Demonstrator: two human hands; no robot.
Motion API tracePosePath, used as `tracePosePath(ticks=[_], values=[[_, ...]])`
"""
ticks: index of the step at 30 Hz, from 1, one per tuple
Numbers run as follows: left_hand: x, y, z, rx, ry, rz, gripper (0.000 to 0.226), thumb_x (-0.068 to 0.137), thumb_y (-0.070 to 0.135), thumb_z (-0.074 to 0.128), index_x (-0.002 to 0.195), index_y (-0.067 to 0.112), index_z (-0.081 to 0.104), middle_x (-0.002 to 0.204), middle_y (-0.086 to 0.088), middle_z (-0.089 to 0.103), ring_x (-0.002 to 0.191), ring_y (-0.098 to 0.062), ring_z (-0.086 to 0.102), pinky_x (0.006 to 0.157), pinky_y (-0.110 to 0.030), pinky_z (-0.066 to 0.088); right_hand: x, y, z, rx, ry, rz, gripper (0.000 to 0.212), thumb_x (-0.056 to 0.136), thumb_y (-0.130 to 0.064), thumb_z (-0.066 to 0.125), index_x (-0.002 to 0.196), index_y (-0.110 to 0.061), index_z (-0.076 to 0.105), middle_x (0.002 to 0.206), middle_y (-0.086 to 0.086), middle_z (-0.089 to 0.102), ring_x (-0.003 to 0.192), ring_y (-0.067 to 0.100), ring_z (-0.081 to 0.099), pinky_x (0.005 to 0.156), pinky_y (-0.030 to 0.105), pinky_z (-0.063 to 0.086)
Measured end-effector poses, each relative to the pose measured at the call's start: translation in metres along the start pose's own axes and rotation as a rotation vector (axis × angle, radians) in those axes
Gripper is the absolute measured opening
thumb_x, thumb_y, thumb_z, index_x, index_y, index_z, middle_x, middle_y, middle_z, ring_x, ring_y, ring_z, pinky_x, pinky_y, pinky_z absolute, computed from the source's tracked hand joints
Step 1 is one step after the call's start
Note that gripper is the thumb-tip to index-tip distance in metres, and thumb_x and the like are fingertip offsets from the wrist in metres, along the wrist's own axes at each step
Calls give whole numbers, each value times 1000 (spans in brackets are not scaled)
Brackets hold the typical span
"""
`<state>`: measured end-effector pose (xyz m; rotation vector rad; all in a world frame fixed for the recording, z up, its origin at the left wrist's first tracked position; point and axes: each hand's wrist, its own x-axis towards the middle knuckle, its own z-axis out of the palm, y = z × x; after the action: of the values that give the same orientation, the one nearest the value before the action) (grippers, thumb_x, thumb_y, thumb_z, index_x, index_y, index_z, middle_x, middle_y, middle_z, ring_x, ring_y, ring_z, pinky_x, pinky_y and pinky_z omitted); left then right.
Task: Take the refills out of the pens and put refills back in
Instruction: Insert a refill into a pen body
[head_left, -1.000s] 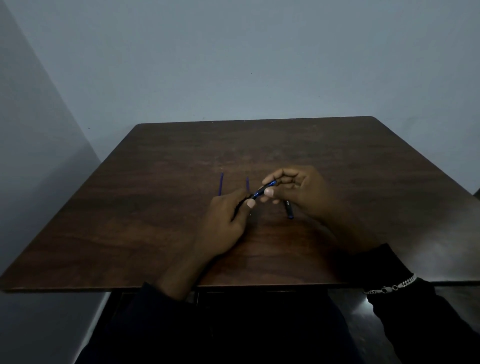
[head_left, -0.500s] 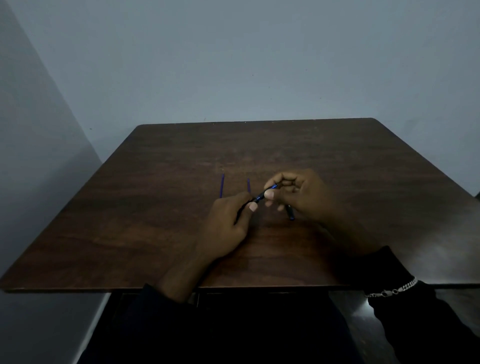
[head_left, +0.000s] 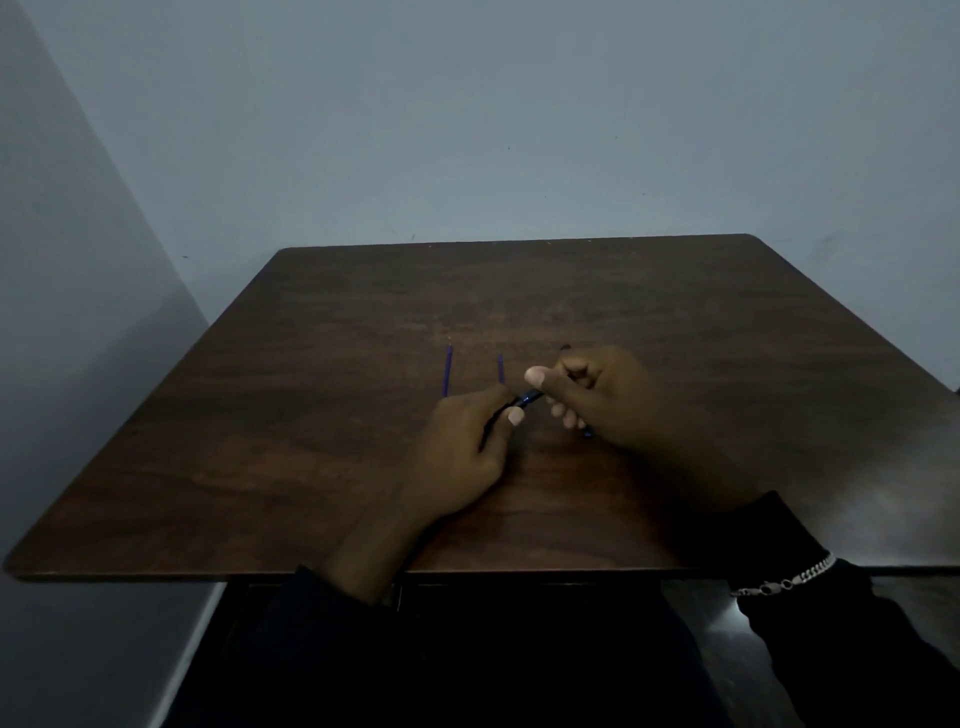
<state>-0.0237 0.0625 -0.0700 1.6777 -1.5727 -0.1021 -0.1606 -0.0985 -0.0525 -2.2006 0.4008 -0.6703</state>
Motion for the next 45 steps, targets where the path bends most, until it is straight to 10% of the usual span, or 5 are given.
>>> tracePosePath(ticks=[8, 19, 25, 35, 45], values=[[1, -1, -1, 6, 47, -3, 23, 106, 17, 53, 85, 13, 60, 69, 6, 57, 60, -6, 54, 58, -21, 37, 3, 6, 0, 297, -62, -89, 23, 82, -16, 81, 102, -27, 78, 104, -2, 80, 99, 15, 76, 84, 24, 58], [0, 1, -1, 35, 44, -10, 19, 106, 12, 56, 89, 8, 64, 71, 6, 59, 62, -8, 55, 60, -18, 37, 1, -2, 3, 182, -31, 2, 34, 76, -74, 67, 92, -45, 74, 78, -11, 77, 62, 1, 72, 51, 9, 49], [0, 1, -1, 24, 43, -18, 23, 106, 12, 56, 84, 8, 61, 68, 8, 53, 59, -4, 50, 58, -22, 36, 3, 6, 0, 309, -42, -38, 22, 83, -17, 81, 95, -36, 79, 89, -3, 81, 68, 1, 73, 58, 10, 51], [0, 1, 0, 25, 32, 9, 20, 107, 15, 55, 93, 6, 66, 71, 6, 59, 61, -4, 54, 60, -17, 36, -2, -5, -1, 19, 14, -14, 47, 80, -71, 62, 79, -25, 72, 68, -6, 74, 53, 9, 70, 48, 24, 54], [0, -4, 3, 47, 42, 6, 25, 106, 22, 53, 81, 18, 55, 65, 15, 48, 58, 3, 48, 58, -18, 33, 0, 4, 0, 257, 9, -10, 11, 88, -25, 79, 89, -36, 78, 75, -4, 79, 67, 16, 77, 57, 22, 58]])
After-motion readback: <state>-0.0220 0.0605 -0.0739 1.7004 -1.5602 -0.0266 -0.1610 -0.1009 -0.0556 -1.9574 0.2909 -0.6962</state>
